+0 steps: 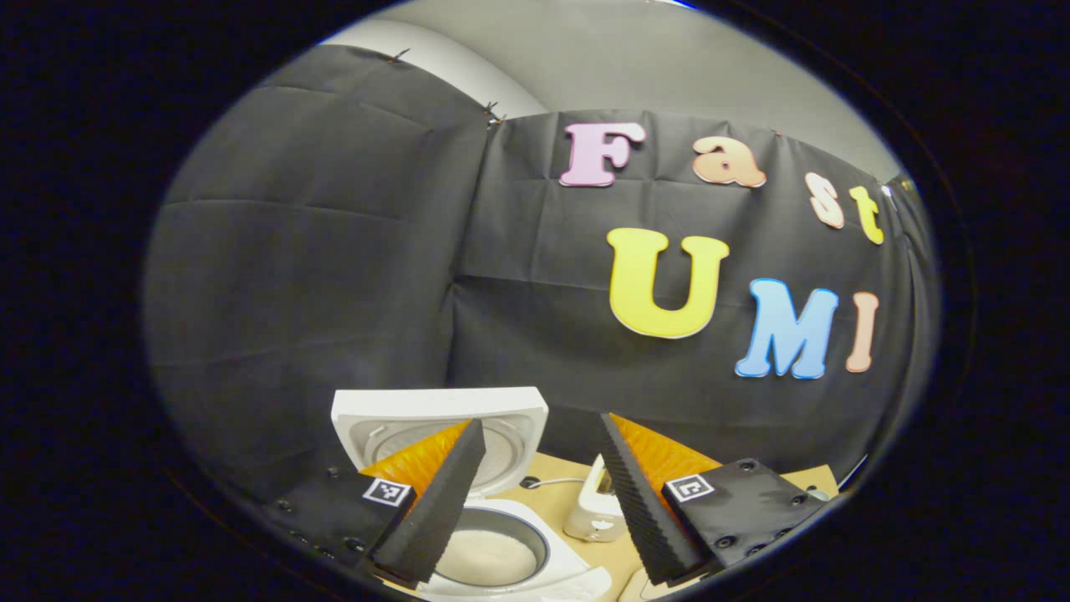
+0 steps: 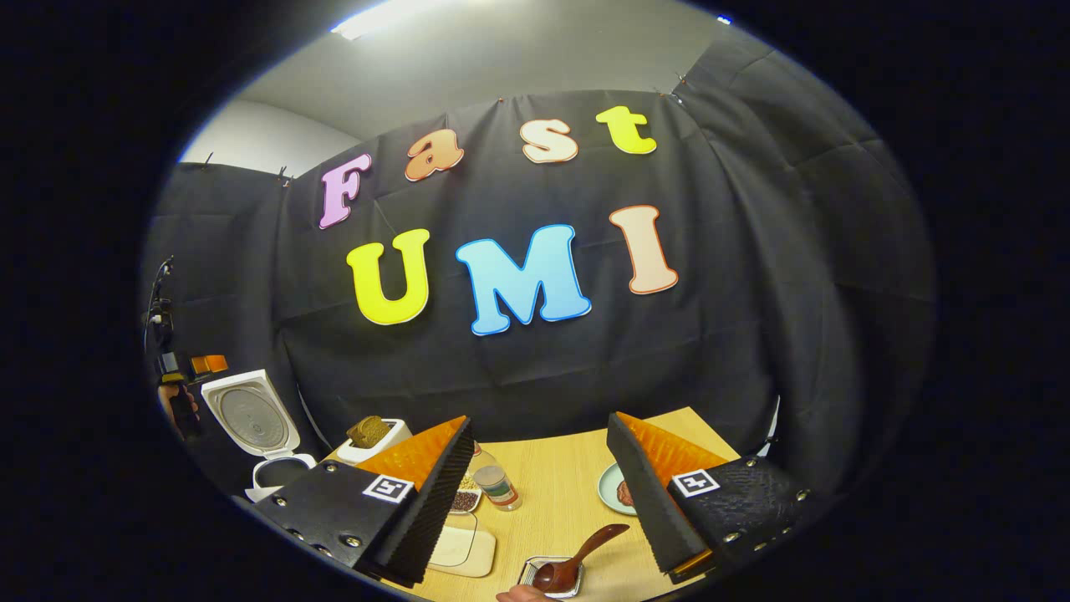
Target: Close the left gripper, press the button to open the rice cooker; take a wooden spoon from the chopstick holder with the right hand, scoop a spoonful of rice and pour it into the rice cooker, then put the wooden spoon back into the chopstick holder.
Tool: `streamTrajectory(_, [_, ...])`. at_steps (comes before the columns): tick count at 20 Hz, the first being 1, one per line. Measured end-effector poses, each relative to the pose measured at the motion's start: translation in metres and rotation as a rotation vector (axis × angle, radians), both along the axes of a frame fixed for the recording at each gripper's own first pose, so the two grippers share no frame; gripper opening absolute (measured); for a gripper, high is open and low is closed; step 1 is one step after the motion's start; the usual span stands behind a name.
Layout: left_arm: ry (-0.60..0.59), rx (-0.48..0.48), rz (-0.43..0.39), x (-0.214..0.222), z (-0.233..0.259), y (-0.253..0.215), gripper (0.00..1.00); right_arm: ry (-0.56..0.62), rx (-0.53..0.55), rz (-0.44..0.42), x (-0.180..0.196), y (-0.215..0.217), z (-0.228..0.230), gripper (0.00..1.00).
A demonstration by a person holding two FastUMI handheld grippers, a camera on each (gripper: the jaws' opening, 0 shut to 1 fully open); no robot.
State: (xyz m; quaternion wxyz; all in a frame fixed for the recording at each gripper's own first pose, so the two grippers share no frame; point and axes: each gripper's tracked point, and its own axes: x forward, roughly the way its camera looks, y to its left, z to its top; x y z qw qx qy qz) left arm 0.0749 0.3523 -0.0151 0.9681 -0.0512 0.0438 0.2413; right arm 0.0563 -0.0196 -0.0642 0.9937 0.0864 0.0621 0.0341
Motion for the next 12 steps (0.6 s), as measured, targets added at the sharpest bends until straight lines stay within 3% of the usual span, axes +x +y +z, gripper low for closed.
streamTrajectory(5, [0.002,-0.027,0.146,0.032,0.012,0.075,0.95,-0.003,-0.030,-0.032,0.009,-0.014,0.004,0.96])
streamTrajectory(12, [0.087,-0.020,0.195,0.078,-0.009,0.132,0.97,0.004,-0.002,-0.081,0.020,-0.025,0.006,0.96])
